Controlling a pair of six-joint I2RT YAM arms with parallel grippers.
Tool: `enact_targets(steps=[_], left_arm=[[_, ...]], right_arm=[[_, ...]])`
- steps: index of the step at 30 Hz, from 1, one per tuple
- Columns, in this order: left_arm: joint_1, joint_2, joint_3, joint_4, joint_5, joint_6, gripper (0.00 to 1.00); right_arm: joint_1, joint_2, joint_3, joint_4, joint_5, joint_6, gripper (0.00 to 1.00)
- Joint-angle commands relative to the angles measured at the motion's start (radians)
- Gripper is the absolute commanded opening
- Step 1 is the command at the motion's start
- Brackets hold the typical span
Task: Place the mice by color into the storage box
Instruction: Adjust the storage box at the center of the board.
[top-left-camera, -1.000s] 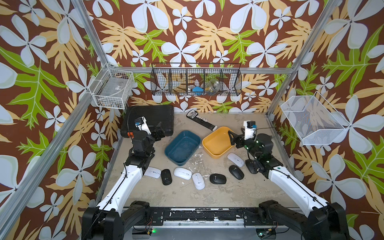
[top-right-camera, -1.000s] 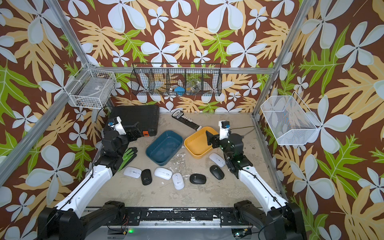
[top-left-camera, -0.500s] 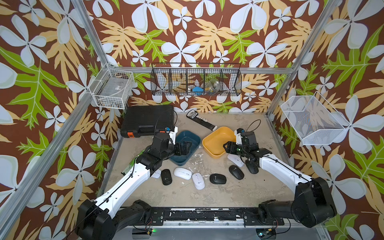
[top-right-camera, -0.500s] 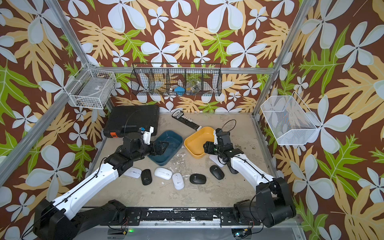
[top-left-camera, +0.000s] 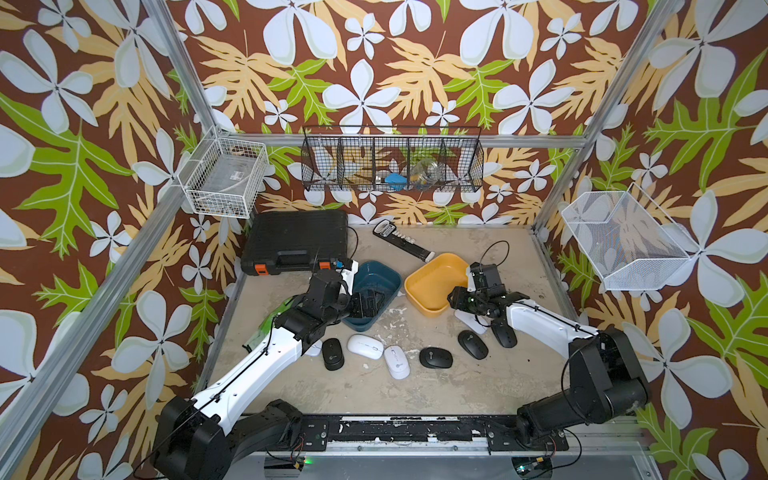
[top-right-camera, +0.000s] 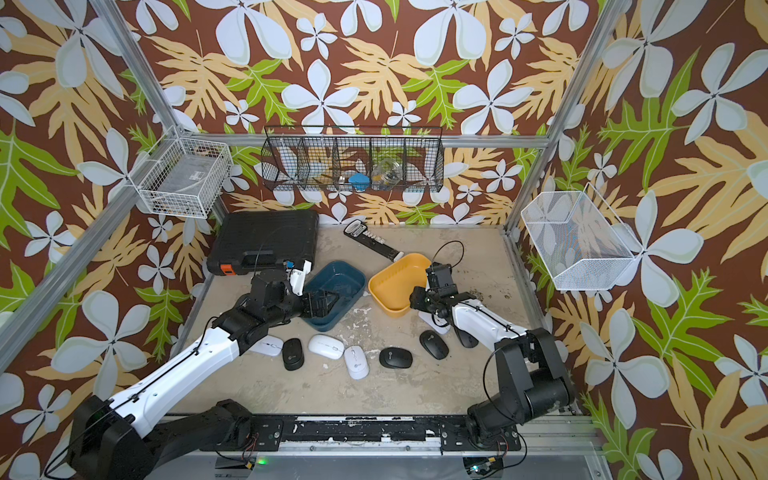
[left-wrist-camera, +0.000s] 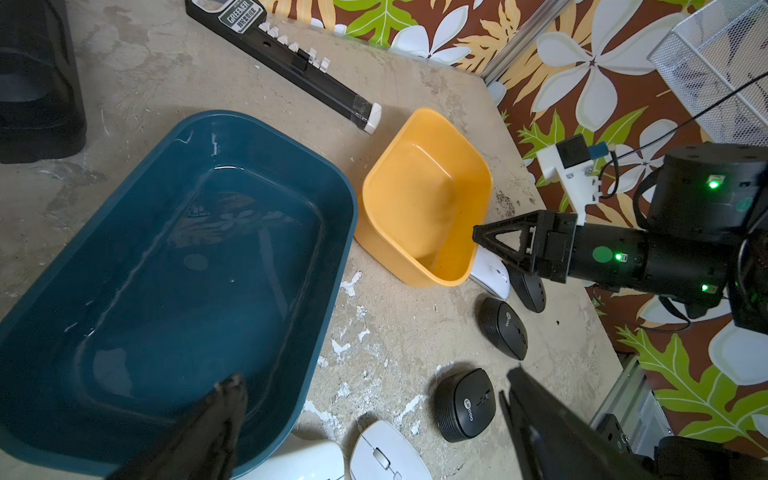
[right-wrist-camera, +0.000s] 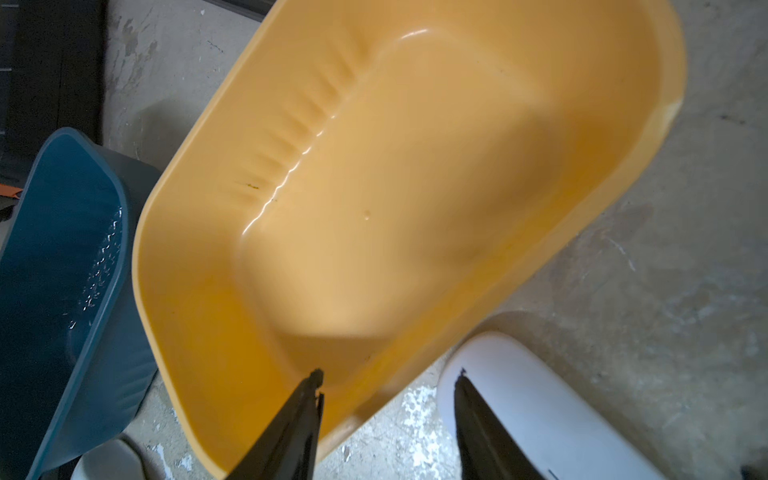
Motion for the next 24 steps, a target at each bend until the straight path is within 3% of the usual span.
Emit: enact_targets(steps=[1,9,14,21,24], left_arm=[[-0.002,0.005,0.011,0.003,0.011,0.011,1.00],[-0.002,0.040,0.060,-0.011,0.016,0.021,1.00],[-0.002,0.062,0.086,-0.015,0.016,0.022,1.00],[0.000,0.034,0.103,-0.067,-0.012,0.040,0.99],[-0.001,0.013,0.105,-0.099,-0.019,0.047,0.99]], right_arm=[[0.002,0.014,0.024,-0.039,0.040,-0.028,0.51],[0.019,-0.136,0.086,-0.186,0.141,-0.084,0.52],[0.093,-0.083,0.167,-0.154,0.073,-0.089,0.47],[0.187,0.256,0.363,-0.150,-0.050,-0.090,0.02],[0.223,0.316,0.371,-0.143,-0.039,-0.086,0.00]])
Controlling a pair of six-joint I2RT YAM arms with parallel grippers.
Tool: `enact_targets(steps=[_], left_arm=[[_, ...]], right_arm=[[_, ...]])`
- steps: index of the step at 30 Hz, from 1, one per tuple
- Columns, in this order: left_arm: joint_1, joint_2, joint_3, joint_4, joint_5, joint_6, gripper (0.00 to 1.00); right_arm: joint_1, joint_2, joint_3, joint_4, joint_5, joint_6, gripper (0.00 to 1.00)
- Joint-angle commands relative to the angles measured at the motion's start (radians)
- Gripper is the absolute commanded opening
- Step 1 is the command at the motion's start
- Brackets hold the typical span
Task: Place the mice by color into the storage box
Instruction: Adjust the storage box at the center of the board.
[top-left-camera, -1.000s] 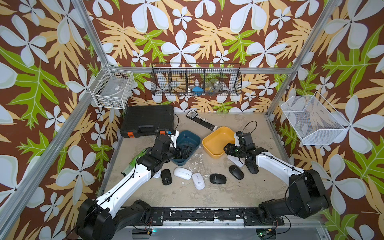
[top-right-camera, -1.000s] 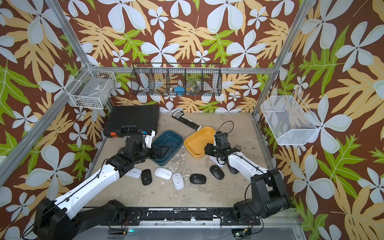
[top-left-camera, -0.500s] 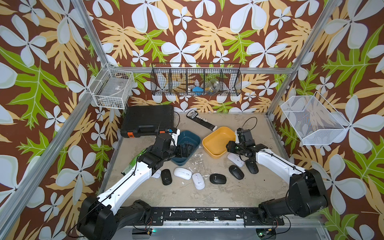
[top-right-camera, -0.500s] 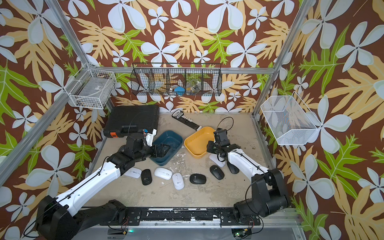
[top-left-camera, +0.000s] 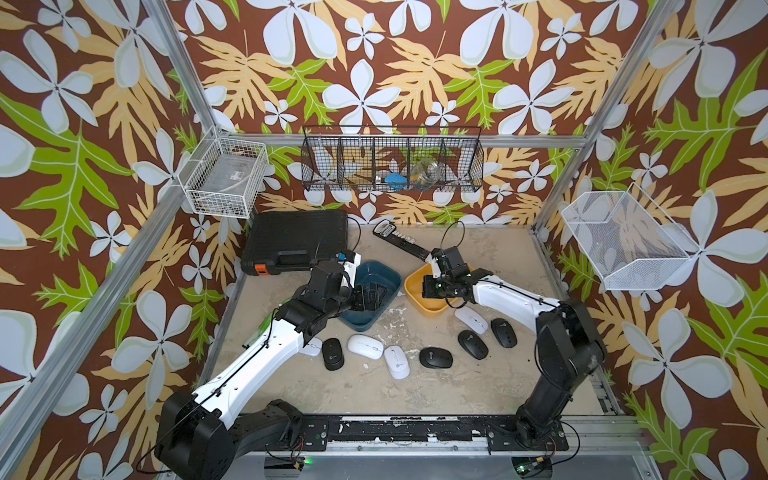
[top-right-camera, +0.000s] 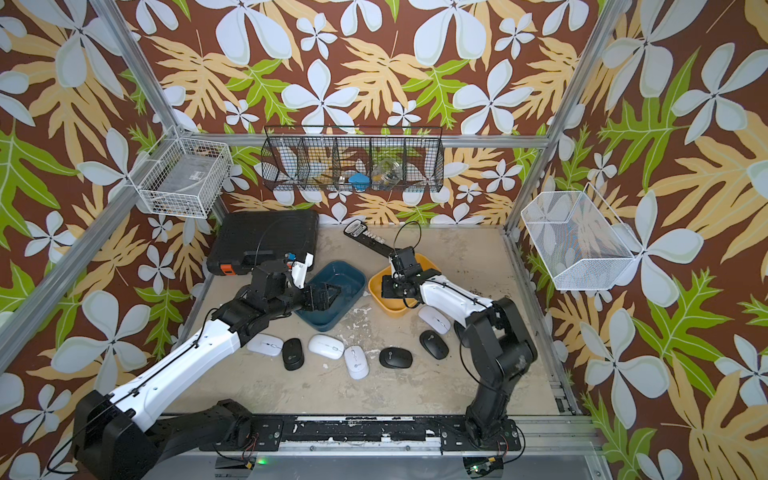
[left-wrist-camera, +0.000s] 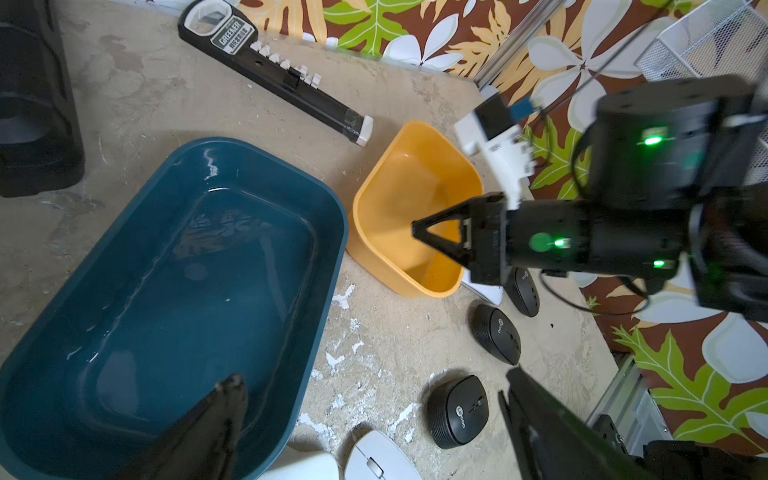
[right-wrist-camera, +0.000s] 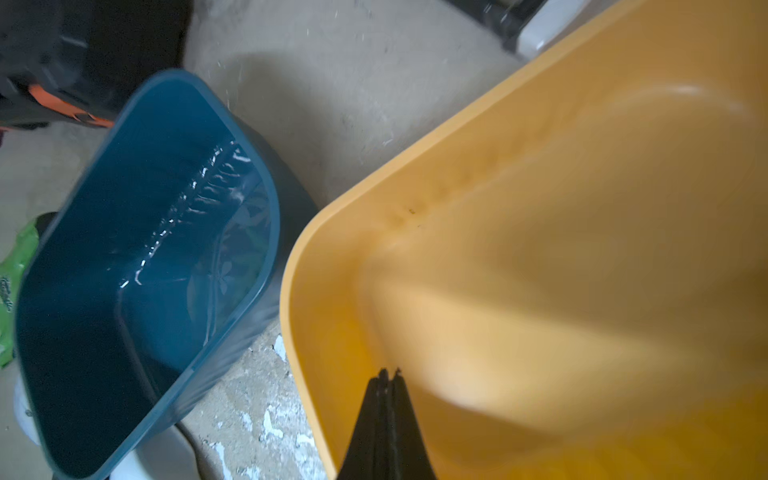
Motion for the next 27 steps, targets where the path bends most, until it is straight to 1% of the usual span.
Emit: enact_targets(steps=[1,5,8,15,20,23,25,27], left_arm=[[-0.001,-0.024,0.004,-0.039,-0.021,0.022,0.99],[0.000,-0.051,-0.008,-0.051,-0.021,0.019,0.99],[0.000,-0.061,-0.018,-0.054,-0.017,0.013,0.99],[0.000,-0.060,-0.036,-0.052,-0.011,0.006,0.99],[-0.001,-0.070,-0.060,-0.051,-0.011,0.003,0.99],[0.000,-0.078,-0.080,-0.052,-0.009,0.000,0.99],[-0.002,-0.089,-0.094,-0.053,-0.005,-0.005,0.99],[0.000,-0.106,-0.103,-0.052,-0.005,-0.010,0.99]], right_arm=[[0.027,0.033,-0.005,0.001,-0.026,0.003,0.00],[0.050,-0.010,-0.073,0.008,-0.021,0.006,0.00],[0.073,-0.076,-0.133,-0.027,0.004,-0.012,0.00],[0.080,-0.249,-0.271,-0.126,0.031,-0.072,0.00],[0.080,-0.319,-0.274,-0.199,0.098,-0.111,0.00],[0.074,-0.336,-0.266,-0.230,0.137,-0.129,0.00],[0.055,-0.348,-0.265,-0.244,0.158,-0.134,0.00],[0.025,-0.395,-0.278,-0.230,0.164,-0.119,0.00]])
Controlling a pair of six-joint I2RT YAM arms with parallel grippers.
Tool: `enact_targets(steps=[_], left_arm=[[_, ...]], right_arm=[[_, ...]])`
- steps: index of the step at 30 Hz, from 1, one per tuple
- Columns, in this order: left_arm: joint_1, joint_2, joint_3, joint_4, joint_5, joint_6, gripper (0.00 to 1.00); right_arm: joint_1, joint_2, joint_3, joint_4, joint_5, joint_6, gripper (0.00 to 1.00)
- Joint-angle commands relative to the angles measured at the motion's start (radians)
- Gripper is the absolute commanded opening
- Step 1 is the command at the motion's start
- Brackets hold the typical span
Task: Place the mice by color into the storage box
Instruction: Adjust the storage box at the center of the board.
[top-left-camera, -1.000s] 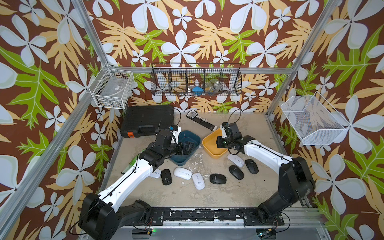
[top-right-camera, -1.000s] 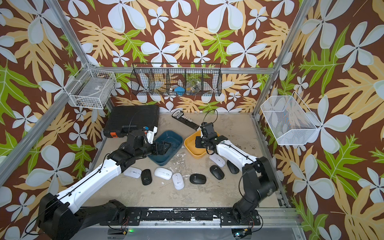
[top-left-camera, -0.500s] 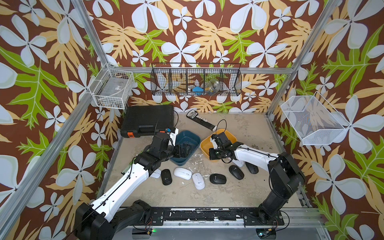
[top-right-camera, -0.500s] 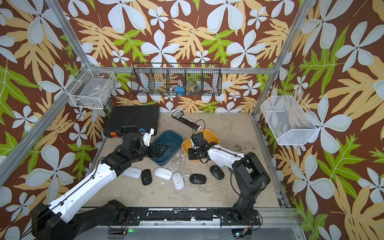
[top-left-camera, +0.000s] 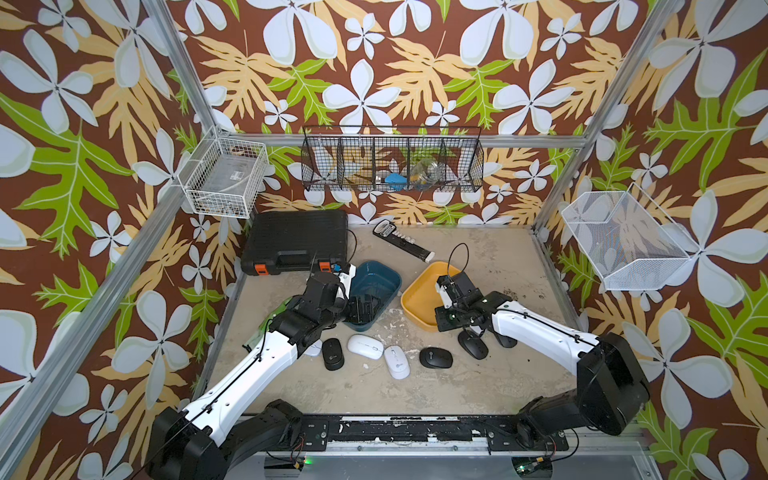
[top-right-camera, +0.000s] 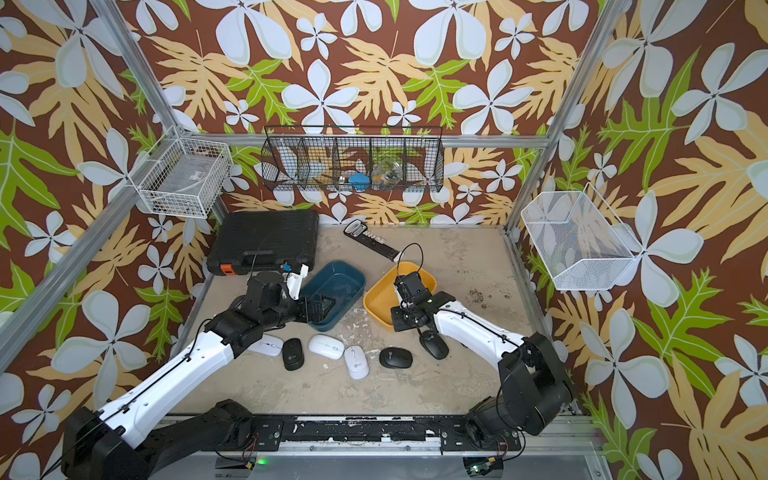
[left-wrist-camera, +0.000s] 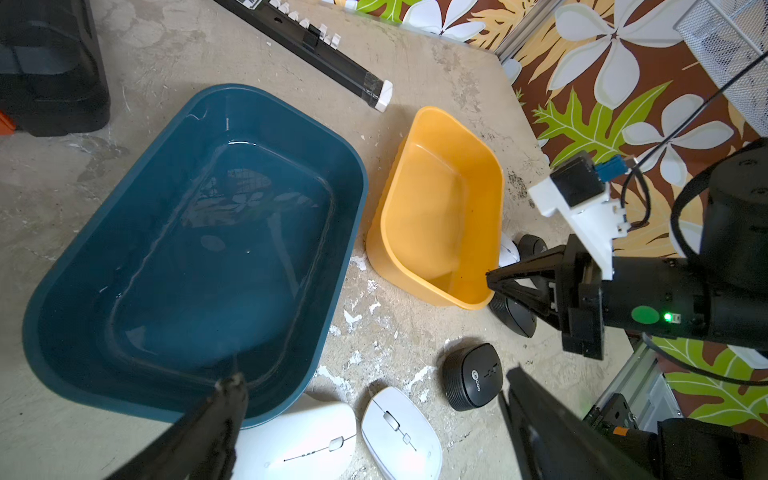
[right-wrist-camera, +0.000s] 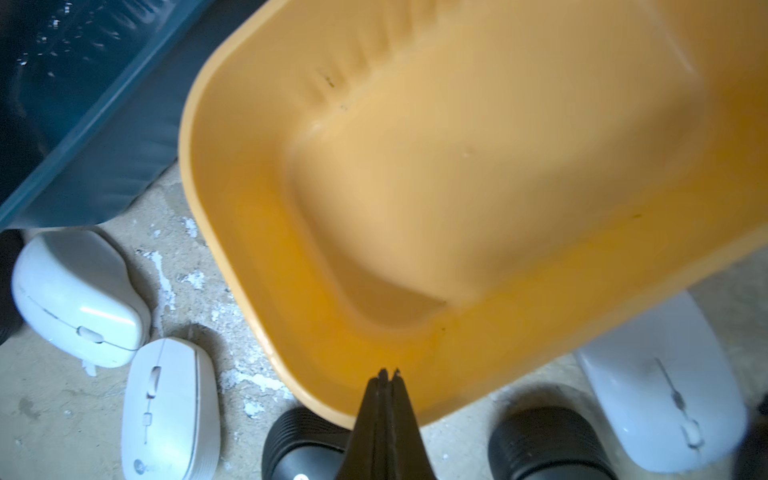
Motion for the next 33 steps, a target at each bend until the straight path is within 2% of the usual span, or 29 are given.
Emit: enact_targets(steps=[1,6,9,11,20,26,31,33], left_arm=[[-0.001,-0.028,-0.010,-0.002,0.005,-0.006,0.99],[-0.001,-0.049,0.002,-0.016,0.003,-0.009,1.00],[-0.001,-0.020,0.020,-0.008,0.024,-0.012,1.00],[0.000,0.004,0.032,0.003,0.031,-0.013,1.00],[0.000,0.034,0.061,0.009,0.036,-0.011,0.99],[0.000,0.013,0.010,0.002,-0.021,-0.003,0.98],[0.002,0.100,-0.002,0.048,-0.073,0.000,0.84],[0.003,0.178,0.026,0.037,-0.133,0.006,0.70]], right_arm=[[-0.058,-0.073,-0.021,0.001,0.042,0.002,0.00],[-0.283,-0.169,-0.082,0.071,-0.022,-0.001,0.00],[-0.378,-0.095,-0.074,0.095,-0.083,-0.027,0.00],[-0.405,-0.020,-0.055,0.109,-0.107,-0.037,0.00],[-0.417,0.244,0.090,0.169,-0.102,-0.041,0.00],[-0.411,0.383,0.213,0.156,-0.125,-0.061,0.00],[-0.389,0.434,0.273,0.150,-0.129,-0.073,0.00],[-0.376,0.440,0.284,0.150,-0.129,-0.078,0.00]])
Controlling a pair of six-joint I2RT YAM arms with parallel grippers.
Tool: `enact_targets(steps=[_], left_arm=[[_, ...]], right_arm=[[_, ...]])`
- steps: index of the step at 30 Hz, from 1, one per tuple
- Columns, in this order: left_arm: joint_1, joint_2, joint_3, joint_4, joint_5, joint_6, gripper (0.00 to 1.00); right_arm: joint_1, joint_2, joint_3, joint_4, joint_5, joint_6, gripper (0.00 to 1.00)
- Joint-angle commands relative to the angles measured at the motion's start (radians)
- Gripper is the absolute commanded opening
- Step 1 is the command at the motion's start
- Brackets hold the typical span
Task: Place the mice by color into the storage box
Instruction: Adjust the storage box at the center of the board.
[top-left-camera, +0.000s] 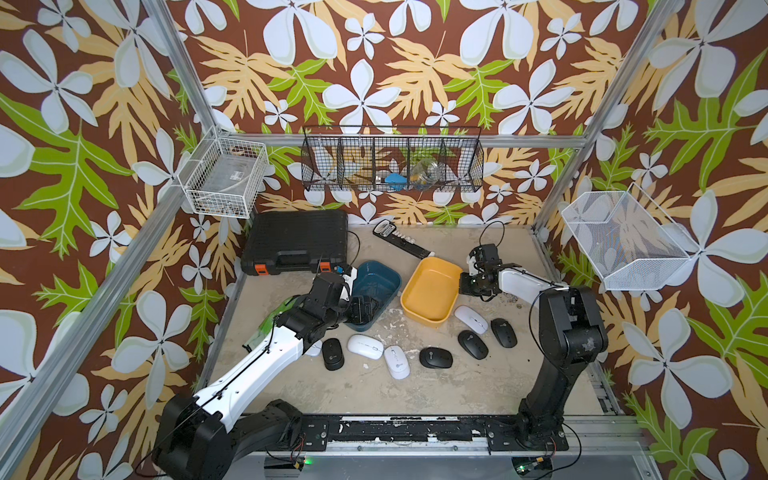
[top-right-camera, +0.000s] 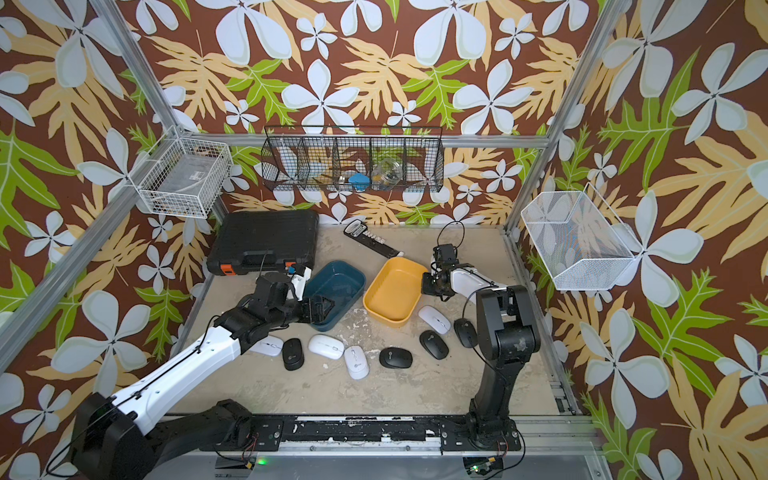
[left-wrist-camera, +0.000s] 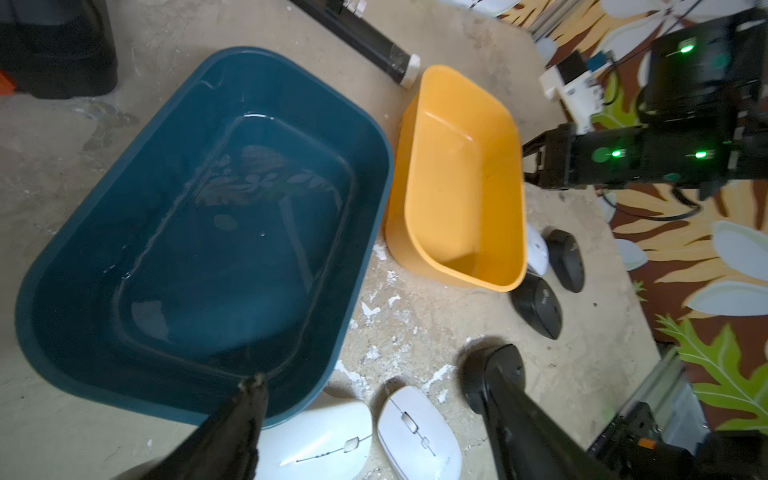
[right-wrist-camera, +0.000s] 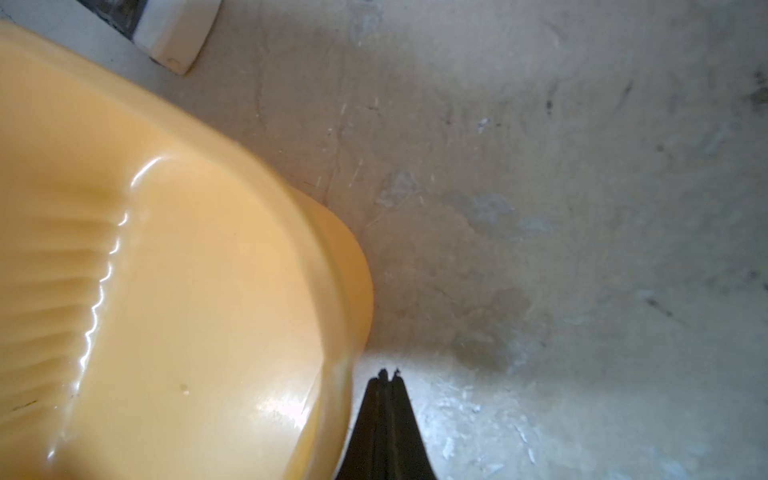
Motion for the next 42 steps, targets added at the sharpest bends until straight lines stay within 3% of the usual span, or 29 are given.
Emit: enact_targets(steps=[1,3,6,12,20,31,37,42], left_arm=[[0.003,0.094,0.036,0.019,-0.101,0.009,0.63],[0.004,0.163,0.053,0.027,-0.122,-0.005,0.47],[0.003,0.241,0.075,0.032,-0.140,-0.013,0.32],[0.002,0.338,0.067,0.018,-0.125,-0.007,0.16],[-0.016,0.389,0.034,0.042,-0.016,-0.035,0.13],[-0.113,0.480,0.109,0.134,0.165,-0.156,0.14],[-0.123,0.536,0.163,0.202,0.194,-0.212,0.15],[-0.122,0.568,0.204,0.246,0.211,-0.252,0.17]], right_arm=[[0.018,0.001,0.014,-0.002,-0.012,-0.018,0.00],[0.032,-0.010,0.007,0.002,-0.013,-0.021,0.00],[0.049,-0.033,-0.017,0.004,-0.012,-0.033,0.00],[0.073,-0.116,-0.100,0.010,0.002,-0.065,0.00],[0.094,-0.251,-0.211,0.003,0.008,-0.069,0.00],[0.097,-0.452,-0.279,-0.067,0.007,-0.071,0.00],[0.146,-0.473,-0.256,-0.091,-0.037,-0.098,0.00],[0.236,-0.406,-0.178,-0.112,-0.081,-0.092,0.00]])
